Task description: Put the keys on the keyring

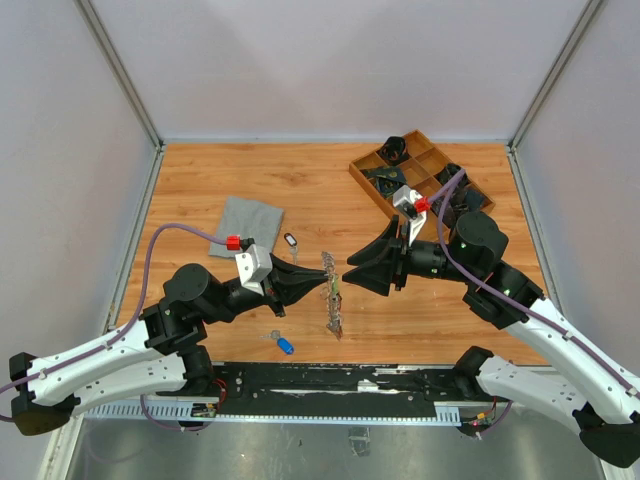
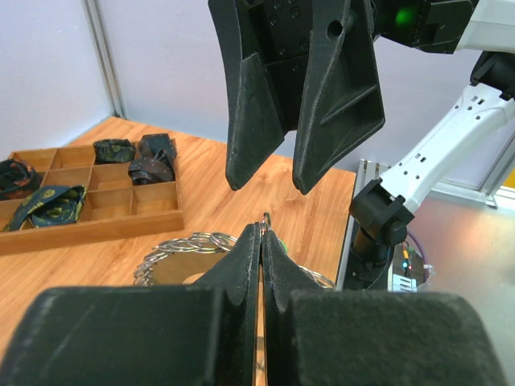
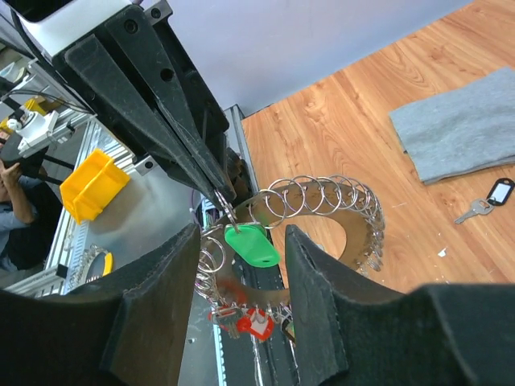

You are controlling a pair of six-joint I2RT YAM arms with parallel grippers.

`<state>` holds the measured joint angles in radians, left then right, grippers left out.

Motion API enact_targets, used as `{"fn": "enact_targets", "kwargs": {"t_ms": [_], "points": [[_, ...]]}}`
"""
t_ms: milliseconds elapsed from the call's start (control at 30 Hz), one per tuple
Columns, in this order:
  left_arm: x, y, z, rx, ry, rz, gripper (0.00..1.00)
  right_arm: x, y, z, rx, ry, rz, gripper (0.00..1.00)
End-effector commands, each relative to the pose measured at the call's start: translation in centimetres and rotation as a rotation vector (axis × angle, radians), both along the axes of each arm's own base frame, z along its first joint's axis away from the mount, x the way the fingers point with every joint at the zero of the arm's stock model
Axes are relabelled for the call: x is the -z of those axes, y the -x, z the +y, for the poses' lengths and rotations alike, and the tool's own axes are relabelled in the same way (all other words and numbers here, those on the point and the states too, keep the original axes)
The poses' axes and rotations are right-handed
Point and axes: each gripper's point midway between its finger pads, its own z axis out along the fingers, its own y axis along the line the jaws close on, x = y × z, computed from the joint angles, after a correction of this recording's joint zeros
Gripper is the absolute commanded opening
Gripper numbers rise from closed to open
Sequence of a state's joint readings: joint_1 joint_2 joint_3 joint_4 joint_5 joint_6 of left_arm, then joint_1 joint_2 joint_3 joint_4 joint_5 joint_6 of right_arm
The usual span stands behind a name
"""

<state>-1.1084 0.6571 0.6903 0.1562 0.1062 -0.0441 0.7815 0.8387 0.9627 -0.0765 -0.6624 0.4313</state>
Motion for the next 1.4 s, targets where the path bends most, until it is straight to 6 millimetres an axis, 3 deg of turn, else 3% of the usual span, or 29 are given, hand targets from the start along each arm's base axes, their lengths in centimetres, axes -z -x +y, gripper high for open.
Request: {"fn": "enact_targets", "kwargs": {"t_ms": [0, 367, 700, 867, 1000, 1067, 1367], "points": [[-4.7, 0.5, 0.9, 0.005, 0.116, -0.081, 0.00, -1.2, 0.2, -0.1, 0.022, -0.014, 0.049, 0.47], [-4.9, 0.6, 0.5, 0.022, 0.112, -0.087, 0.01, -1.4, 1.6, 1.1, -0.096, -0.050, 0.117, 0.38], [-4.9, 0.7, 0.5, 0.023, 0.114, -0.088, 0.00, -1.4, 2.2, 1.2, -0.131, -0.056, 0.132, 0.16], [-5.0, 0.7, 0.4, 0.024, 0.114, -0.089, 0.00, -1.0, 2.1, 1.3, -0.130, -0.046, 0.142, 0.15], [-5.1, 0.7, 0.5, 0.025, 0.116, -0.090, 0.01, -0.7, 2.0, 1.3, -0.126, -0.039, 0.145, 0.29], [-5.1, 0.7, 0.5, 0.024, 0.117, -0.089, 0.01, -0.5, 2.0, 1.3, -0.127, -0.033, 0.149, 0.30], [-5.1, 0.7, 0.5, 0.021, 0.116, -0.090, 0.00, -0.2, 2.3, 1.6, -0.151, -0.022, 0.164, 0.19]]}}
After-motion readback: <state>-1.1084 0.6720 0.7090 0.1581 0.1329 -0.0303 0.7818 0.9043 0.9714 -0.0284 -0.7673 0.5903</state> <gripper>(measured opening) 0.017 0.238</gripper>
